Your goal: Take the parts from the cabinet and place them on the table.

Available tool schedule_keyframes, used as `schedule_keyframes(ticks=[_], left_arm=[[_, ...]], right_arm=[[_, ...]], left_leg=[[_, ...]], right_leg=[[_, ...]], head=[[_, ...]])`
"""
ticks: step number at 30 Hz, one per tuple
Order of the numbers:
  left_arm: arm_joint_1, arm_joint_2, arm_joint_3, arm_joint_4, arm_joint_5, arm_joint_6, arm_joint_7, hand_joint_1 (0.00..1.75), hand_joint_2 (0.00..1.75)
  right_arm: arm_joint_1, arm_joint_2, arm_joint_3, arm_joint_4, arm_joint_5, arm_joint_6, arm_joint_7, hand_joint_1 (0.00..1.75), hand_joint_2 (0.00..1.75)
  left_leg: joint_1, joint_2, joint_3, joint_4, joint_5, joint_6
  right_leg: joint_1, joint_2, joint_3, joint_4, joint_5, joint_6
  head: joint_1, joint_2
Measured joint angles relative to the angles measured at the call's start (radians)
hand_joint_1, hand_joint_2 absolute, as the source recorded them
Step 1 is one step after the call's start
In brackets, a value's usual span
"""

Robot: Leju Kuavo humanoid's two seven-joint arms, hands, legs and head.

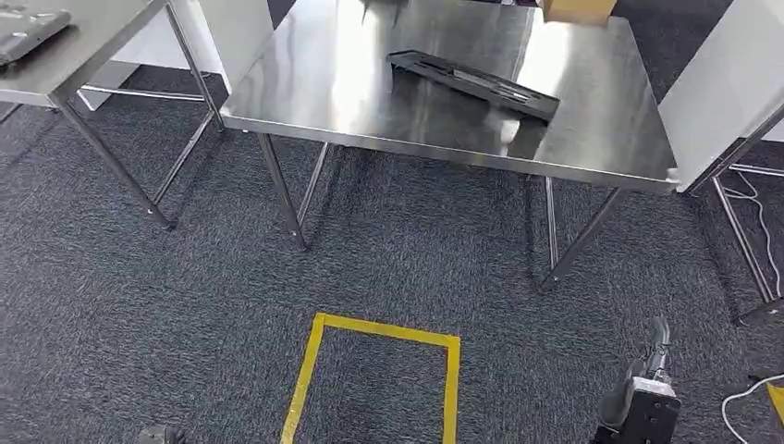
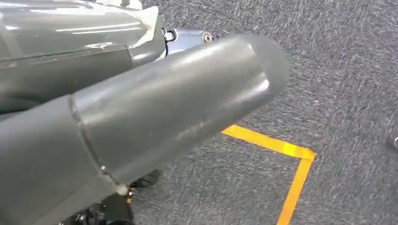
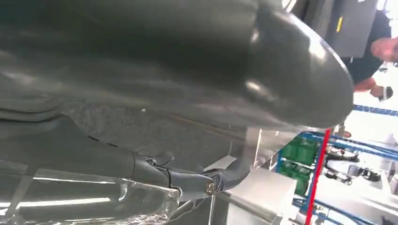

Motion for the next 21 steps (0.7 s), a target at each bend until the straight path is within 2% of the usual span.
schedule_keyframes(ticks=[1, 3, 4, 5, 6, 7, 9, 10, 11, 12, 13, 14, 15, 16, 18, 19, 20, 21], left_arm=[[0.0, 0.0, 0.001, 0.0, -0.002, 0.0, 0.0, 0.0, 0.0], [0.001, 0.0, 0.001, 0.001, -0.005, 0.0, 0.0, 0.0, 0.0], [0.002, 0.001, 0.001, 0.002, -0.006, 0.0, 0.0, 0.0, 0.0], [0.003, 0.001, 0.001, 0.002, -0.006, 0.001, 0.0, 0.0, 0.0], [0.004, 0.0, 0.001, 0.003, -0.006, 0.002, 0.001, 0.0, 0.0], [0.004, 0.0, 0.001, 0.005, -0.01, 0.001, 0.001, 0.0, 0.0], [0.004, 0.001, 0.001, 0.006, -0.016, 0.002, 0.004, 0.0, 0.0], [0.004, 0.001, 0.001, 0.007, -0.017, 0.002, 0.005, 0.0, 0.0], [0.004, 0.001, 0.001, 0.007, -0.022, 0.003, 0.007, 0.0, 0.0], [0.003, 0.0, 0.001, 0.008, -0.027, 0.003, 0.01, 0.0, 0.0], [0.001, 0.0, 0.001, 0.008, -0.031, 0.003, 0.014, 0.0, 0.0], [-0.001, 0.001, 0.001, 0.008, -0.035, 0.006, 0.016, 0.0, 0.0], [-0.003, 0.001, 0.0, 0.008, -0.036, 0.006, 0.017, 0.0, 0.0], [-0.005, 0.001, 0.0, 0.008, -0.036, 0.007, 0.018, 0.0, 0.0], [-0.005, 0.0, 0.0, 0.008, -0.037, 0.008, 0.019, 0.0, 0.0], [-0.006, 0.0, 0.0, 0.008, -0.037, 0.008, 0.019, 0.0, 0.0], [-0.007, -0.001, 0.0, 0.008, -0.038, 0.008, 0.019, 0.0, 0.0], [-0.009, -0.004, -0.001, 0.009, -0.04, 0.008, 0.019, 0.0, 0.0]], right_arm=[[-0.004, 0.0, -0.002, 0.007, 0.0, -0.003, -0.001, 0.0, 0.0], [-0.002, -0.001, -0.005, 0.021, 0.0, -0.011, -0.001, 0.0, 0.0], [-0.002, -0.003, -0.006, 0.027, 0.0, -0.011, -0.001, 0.0, 0.0], [-0.004, -0.005, -0.007, 0.033, 0.0, -0.012, -0.001, 0.0, 0.0], [-0.005, -0.005, -0.008, 0.036, 0.0, -0.013, -0.001, 0.0, 0.0], [-0.004, -0.005, -0.008, 0.04, 0.0, -0.014, -0.001, 0.0, 0.0], [-0.003, -0.006, -0.009, 0.047, -0.002, -0.021, -0.001, 0.0, 0.0], [-0.001, -0.007, -0.009, 0.05, -0.004, -0.023, -0.001, 0.0, 0.0], [0.003, -0.009, -0.01, 0.052, -0.008, -0.027, 0.0, 0.0, 0.0], [0.012, -0.011, -0.012, 0.053, -0.014, -0.029, 0.0, 0.0, 0.0], [0.019, -0.013, -0.015, 0.054, -0.021, -0.029, 0.001, 0.0, 0.0], [0.026, -0.015, -0.018, 0.055, -0.027, -0.029, 0.001, 0.0, 0.0], [0.029, -0.015, -0.019, 0.055, -0.029, -0.029, 0.001, 0.0, 0.0], [0.031, -0.016, -0.021, 0.055, -0.031, -0.029, 0.001, 0.0, 0.0], [0.033, -0.018, -0.022, 0.055, -0.033, -0.029, 0.001, 0.0, 0.0], [0.035, -0.018, -0.024, 0.055, -0.035, -0.029, 0.002, 0.0, 0.0], [0.037, -0.019, -0.026, 0.055, -0.043, -0.022, 0.003, 0.0, 0.0], [0.036, -0.023, -0.031, 0.059, -0.061, -0.007, 0.008, 0.0, 0.0]], left_leg=[[-0.003, 0.0, -0.005, 0.001, 0.008, -0.008], [-0.003, 0.0, -0.006, -0.001, 0.022, -0.018], [-0.002, -0.001, -0.006, -0.003, 0.026, -0.023], [0.004, -0.001, -0.011, 0.005, 0.015, -0.03], [0.005, -0.001, -0.02, 0.031, -0.031, -0.034], [0.007, -0.001, -0.035, 0.087, -0.091, -0.036], [0.007, -0.002, -0.077, 0.247, -0.195, -0.044], [0.008, -0.002, -0.085, 0.297, -0.206, -0.047], [0.008, -0.002, -0.08, 0.313, -0.194, -0.047], [0.008, -0.002, -0.048, 0.284, -0.16, -0.046], [0.009, -0.001, 0.006, 0.212, -0.125, -0.044], [0.009, -0.002, 0.072, 0.112, -0.098, -0.04], [0.009, -0.003, 0.123, 0.034, -0.099, -0.035], [0.004, -0.004, 0.142, -0.003, -0.109, -0.032], [-0.002, -0.003, 0.133, -0.006, -0.111, -0.026], [-0.003, -0.003, 0.127, -0.006, -0.108, -0.019], [0.003, -0.001, 0.117, -0.018, -0.093, -0.002], [0.003, 0.006, 0.112, -0.019, -0.084, 0.007]], right_leg=[[0.012, 0.005, 0.017, -0.023, 0.002, -0.007], [0.014, 0.004, -0.007, -0.018, 0.008, -0.015], [0.014, 0.004, -0.01, -0.019, 0.013, -0.023], [-0.007, 0.002, -0.013, -0.022, 0.023, -0.039], [0.0, 0.0, -0.019, -0.022, 0.03, -0.05], [0.001, -0.001, -0.027, -0.022, 0.038, -0.062], [0.007, -0.004, -0.041, -0.02, 0.055, -0.071], [0.008, -0.004, -0.052, -0.019, 0.063, -0.07], [0.008, -0.004, -0.061, -0.017, 0.071, -0.067], [0.008, -0.003, -0.073, -0.014, 0.077, -0.064], [0.007, -0.003, -0.08, -0.011, 0.08, -0.059], [0.007, -0.003, -0.085, -0.006, 0.082, -0.056], [0.007, -0.004, -0.088, -0.001, 0.084, -0.053], [0.015, -0.004, -0.097, 0.006, 0.089, -0.046], [0.013, -0.003, -0.105, 0.005, 0.101, -0.028], [0.011, -0.003, -0.109, 0.004, 0.11, -0.021], [0.021, -0.003, -0.115, 0.008, 0.111, -0.013], [0.012, 0.001, -0.128, 0.024, 0.088, -0.016]], head=[[-0.003, 0.0], [-0.003, 0.0], [-0.003, 0.0], [-0.002, 0.0], [-0.005, 0.0], [-0.009, 0.0], [-0.01, 0.0], [-0.009, 0.0], [-0.009, 0.0], [-0.009, 0.0], [-0.01, 0.0], [-0.01, 0.0], [-0.009, 0.0], [-0.009, 0.0], [-0.01, 0.0], [-0.008, 0.0], [-0.007, 0.0], [-0.01, 0.0]])
